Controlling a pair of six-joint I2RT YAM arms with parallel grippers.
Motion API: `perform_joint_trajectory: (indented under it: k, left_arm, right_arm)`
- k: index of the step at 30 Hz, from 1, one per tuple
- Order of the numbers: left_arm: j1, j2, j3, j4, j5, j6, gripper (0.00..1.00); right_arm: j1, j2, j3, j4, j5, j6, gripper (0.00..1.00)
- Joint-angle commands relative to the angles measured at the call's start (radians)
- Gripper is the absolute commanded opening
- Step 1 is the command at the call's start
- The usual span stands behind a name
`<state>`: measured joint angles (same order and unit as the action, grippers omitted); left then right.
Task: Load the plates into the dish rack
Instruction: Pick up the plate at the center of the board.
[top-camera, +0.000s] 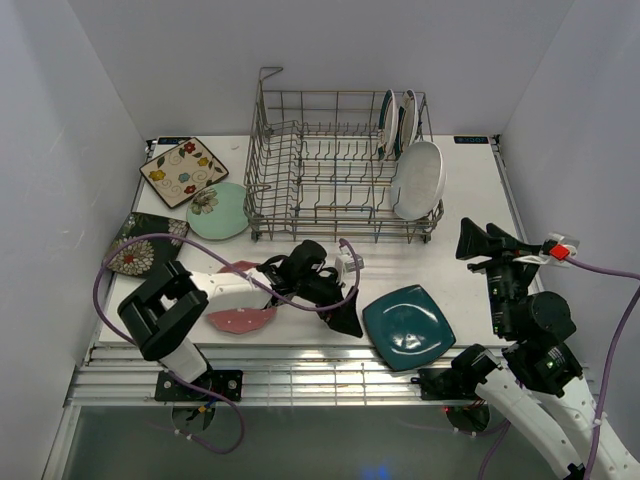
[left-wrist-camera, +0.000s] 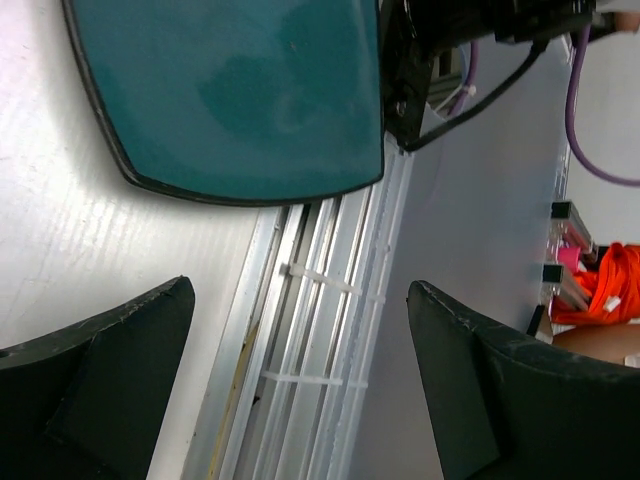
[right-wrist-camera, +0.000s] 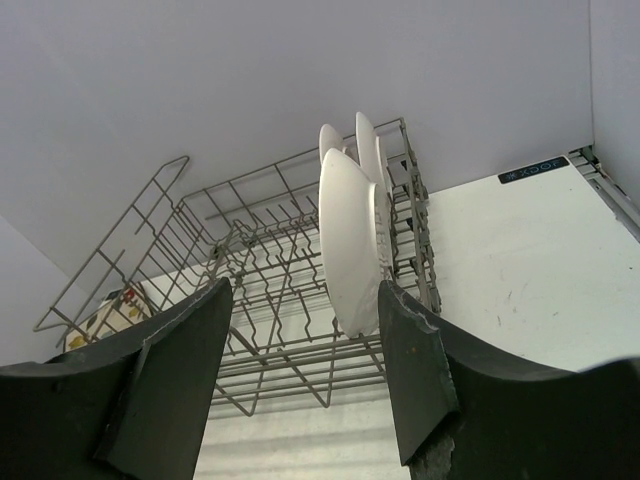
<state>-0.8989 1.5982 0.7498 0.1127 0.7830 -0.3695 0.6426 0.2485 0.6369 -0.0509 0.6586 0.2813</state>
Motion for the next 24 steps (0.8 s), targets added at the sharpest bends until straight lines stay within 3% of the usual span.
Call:
perform_joint_trajectory:
  k: [1,16,24]
  left_arm:
    - [0.009,0.008,-0.015,0.122,-0.056,-0.091,0.98]
    - [0.032,0.104,-0.072,0.384,-0.241,-0.325,0.98]
    - [0.032,0.178,-0.104,0.542,-0.226,-0.471,0.98]
  right_arm:
    - [0.003,-0.02,-0.008,0.036,-0.004,0.009,0.66]
    - [0.003,-0.045,-0.013,0.034,-0.008,0.01,0.66]
    - [0.003,-0.045,-0.009,0.033,-0.01,0.01,0.66]
